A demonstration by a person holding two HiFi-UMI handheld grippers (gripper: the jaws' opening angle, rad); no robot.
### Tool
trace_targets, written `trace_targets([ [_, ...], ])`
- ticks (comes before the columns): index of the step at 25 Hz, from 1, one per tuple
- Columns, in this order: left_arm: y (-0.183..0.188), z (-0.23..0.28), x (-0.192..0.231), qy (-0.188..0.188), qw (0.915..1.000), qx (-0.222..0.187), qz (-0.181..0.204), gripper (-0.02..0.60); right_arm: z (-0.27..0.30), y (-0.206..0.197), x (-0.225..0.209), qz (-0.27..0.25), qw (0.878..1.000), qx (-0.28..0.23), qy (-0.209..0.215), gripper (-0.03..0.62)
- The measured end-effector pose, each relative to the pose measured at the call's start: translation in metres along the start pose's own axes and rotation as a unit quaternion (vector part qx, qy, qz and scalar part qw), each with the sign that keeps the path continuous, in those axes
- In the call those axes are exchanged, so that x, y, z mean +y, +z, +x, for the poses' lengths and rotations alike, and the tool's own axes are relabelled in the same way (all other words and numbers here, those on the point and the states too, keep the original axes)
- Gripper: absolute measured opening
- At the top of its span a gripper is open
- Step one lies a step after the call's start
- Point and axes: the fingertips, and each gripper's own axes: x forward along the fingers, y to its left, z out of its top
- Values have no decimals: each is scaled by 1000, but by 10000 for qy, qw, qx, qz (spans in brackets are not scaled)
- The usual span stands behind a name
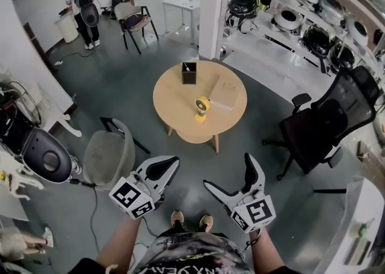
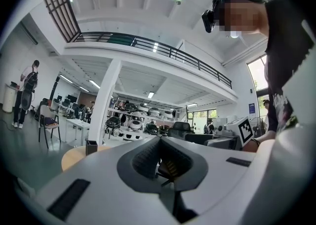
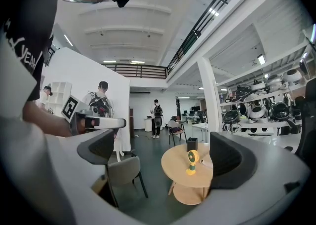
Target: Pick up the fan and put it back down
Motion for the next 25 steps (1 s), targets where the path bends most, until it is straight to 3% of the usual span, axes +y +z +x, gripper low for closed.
trace_targets([
  [13,-12,19,-44,225,9997,53,69,15,-45,-12,-29,22,9999,13,147,585],
  [25,-17,32,-15,216,9997,112,18,17,-16,-15,-43,13,9999,60,122,586],
])
